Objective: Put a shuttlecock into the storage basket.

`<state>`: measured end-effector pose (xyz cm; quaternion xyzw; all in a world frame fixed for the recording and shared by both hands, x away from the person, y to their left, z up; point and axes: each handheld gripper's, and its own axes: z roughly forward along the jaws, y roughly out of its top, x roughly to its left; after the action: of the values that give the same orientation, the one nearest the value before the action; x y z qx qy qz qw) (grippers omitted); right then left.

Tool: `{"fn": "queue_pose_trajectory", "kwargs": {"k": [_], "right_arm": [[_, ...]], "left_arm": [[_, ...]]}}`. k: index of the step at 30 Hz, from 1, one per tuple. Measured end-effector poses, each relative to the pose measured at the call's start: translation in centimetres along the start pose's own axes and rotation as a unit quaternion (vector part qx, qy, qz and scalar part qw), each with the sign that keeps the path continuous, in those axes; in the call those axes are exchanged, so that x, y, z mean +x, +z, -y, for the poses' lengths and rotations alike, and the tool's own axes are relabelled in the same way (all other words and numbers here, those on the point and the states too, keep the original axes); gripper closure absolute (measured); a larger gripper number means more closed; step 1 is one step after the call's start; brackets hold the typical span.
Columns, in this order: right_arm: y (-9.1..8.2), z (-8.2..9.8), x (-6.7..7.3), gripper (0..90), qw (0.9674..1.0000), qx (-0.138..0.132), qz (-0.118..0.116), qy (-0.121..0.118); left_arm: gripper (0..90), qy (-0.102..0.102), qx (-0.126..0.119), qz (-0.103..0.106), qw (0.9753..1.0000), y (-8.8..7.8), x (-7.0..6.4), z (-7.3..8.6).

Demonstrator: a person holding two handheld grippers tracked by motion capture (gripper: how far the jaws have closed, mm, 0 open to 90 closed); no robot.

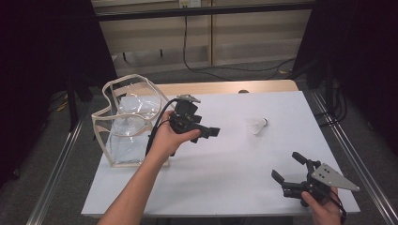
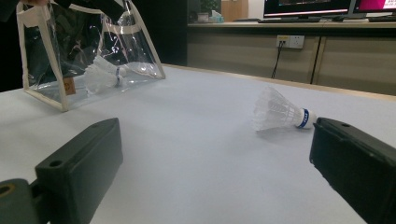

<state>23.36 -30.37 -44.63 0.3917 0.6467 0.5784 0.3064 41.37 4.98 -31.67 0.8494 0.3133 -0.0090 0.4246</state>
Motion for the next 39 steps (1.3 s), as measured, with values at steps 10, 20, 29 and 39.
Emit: {"fn": "queue_pose_trajectory", "kwargs": {"k": [10, 20, 29, 39], "right_arm": [[0.0, 0.0, 0.0, 2.3, 1.0000, 0.000, 0.000, -0.001], [0.0, 0.0, 0.0, 2.3, 1.0000, 0.000, -0.001, -0.002], [0.1, 0.0, 0.0, 2.3, 1.0000, 0.001, -0.002, 0.000], [0.1, 0.0, 0.0, 2.3, 1.0000, 0.001, -0.003, 0.000]], "left_arm": [[10.8, 0.000, 0.007, 0.009, 0.9999, 1.3, -0.2, 0.6], [10.8, 0.001, 0.010, 0.009, 0.9999, 2.4, -0.3, 1.2], [10.7, 0.002, 0.013, 0.006, 0.9999, 3.4, -0.5, 1.6], [10.8, 0.008, 0.016, 0.001, 0.9998, 4.6, -0.7, 1.9]]}}
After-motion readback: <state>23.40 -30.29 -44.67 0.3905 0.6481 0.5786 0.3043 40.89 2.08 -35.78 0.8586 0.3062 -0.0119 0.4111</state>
